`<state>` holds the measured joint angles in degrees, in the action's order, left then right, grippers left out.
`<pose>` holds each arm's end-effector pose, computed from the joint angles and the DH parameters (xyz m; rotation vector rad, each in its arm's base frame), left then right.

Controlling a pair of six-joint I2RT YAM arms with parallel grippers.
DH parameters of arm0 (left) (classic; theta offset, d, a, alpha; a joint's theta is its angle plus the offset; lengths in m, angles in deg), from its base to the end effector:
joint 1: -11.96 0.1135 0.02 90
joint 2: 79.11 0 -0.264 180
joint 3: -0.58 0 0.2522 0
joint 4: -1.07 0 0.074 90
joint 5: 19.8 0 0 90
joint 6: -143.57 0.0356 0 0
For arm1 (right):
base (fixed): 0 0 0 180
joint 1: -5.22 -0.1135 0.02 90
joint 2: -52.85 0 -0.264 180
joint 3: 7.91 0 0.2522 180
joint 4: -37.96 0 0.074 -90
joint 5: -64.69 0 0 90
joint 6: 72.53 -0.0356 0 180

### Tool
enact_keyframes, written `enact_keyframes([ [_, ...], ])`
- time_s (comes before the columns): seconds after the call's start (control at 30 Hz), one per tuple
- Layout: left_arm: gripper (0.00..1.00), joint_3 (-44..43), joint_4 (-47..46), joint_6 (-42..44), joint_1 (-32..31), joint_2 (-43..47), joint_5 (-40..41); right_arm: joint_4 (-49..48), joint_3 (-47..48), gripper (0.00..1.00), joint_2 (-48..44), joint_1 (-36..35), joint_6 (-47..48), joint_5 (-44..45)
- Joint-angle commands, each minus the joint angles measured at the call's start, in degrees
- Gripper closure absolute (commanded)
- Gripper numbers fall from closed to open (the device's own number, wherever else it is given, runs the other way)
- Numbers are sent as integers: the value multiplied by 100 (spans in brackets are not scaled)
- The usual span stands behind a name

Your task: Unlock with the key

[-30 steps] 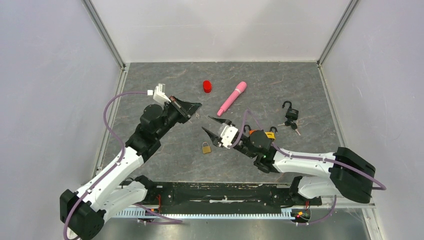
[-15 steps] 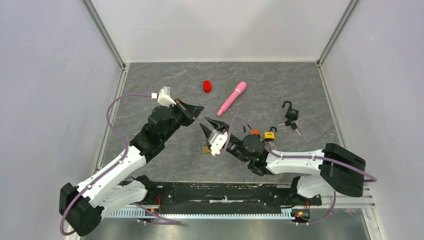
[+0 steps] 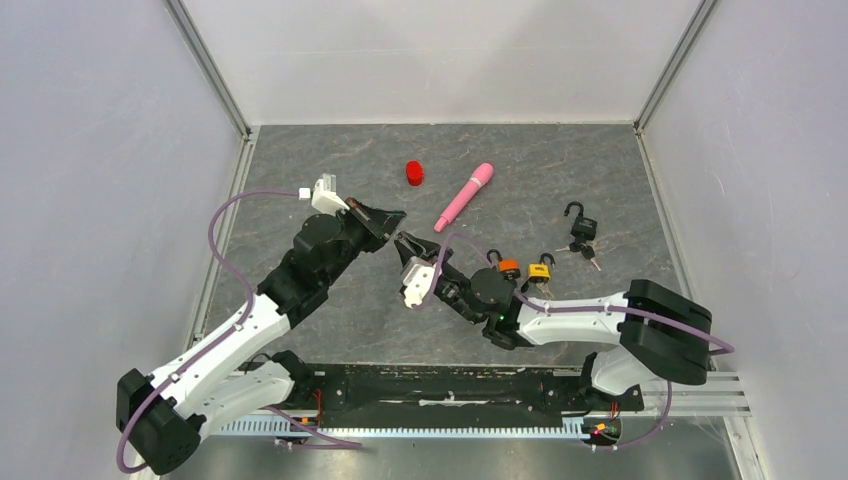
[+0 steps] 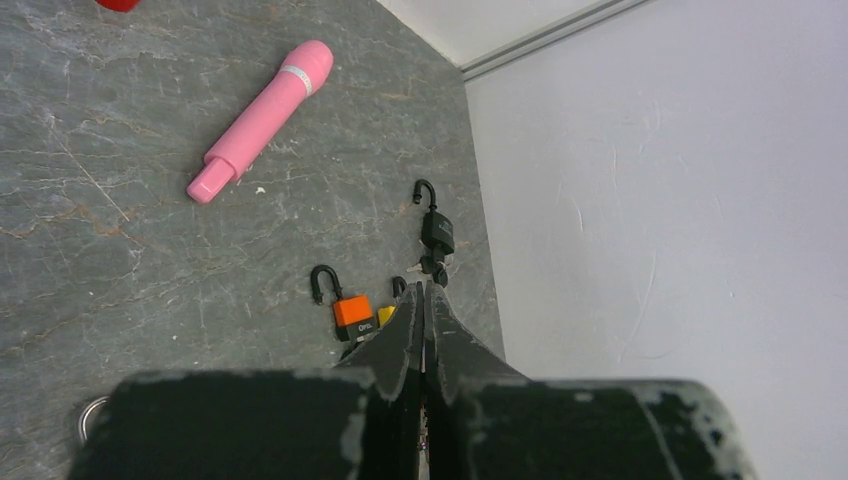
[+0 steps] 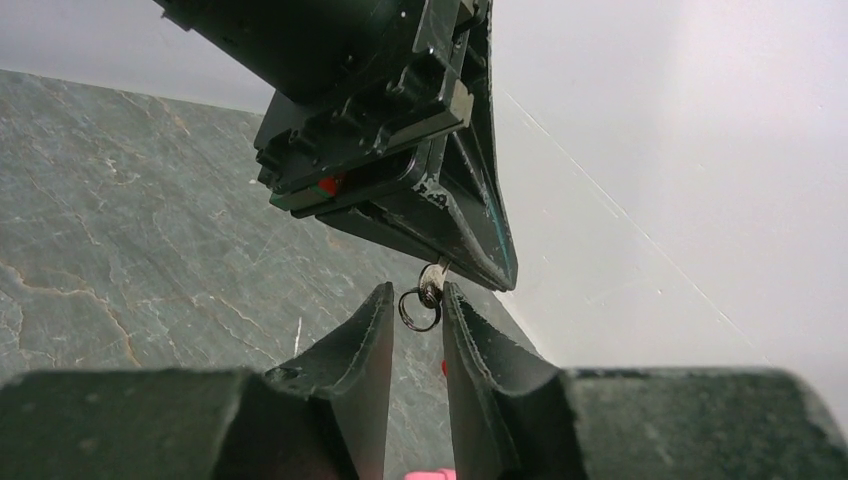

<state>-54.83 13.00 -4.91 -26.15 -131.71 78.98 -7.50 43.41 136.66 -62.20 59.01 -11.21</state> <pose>0.1759 -0.1311 0.3183 -0.4478 1.8058 -1.0864 0.1270 0.2829 0.2648 -0.9686 0.9469 0.2153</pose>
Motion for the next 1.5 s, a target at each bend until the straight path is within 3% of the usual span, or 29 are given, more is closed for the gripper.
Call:
enact_keyframes([
  [0.0,98,-136,-116,-128,-69,86,211,-528,212,74,116,-87,204,460],
  [0.57,98,-63,-165,-175,-345,14,570,-683,284,82,242,-211,292,705],
  [0.77,97,-100,-119,-107,-417,-3,634,-581,343,96,250,-219,180,806],
  [0.83,93,-90,-101,-84,-415,-5,655,-463,399,100,263,-220,56,942],
  [1.13,62,-195,155,382,-415,267,974,-66,189,100,-24,-56,-1024,982],
  [1.47,37,-162,156,824,-417,590,1010,-274,-628,100,-795,1147,-4364,-917],
])
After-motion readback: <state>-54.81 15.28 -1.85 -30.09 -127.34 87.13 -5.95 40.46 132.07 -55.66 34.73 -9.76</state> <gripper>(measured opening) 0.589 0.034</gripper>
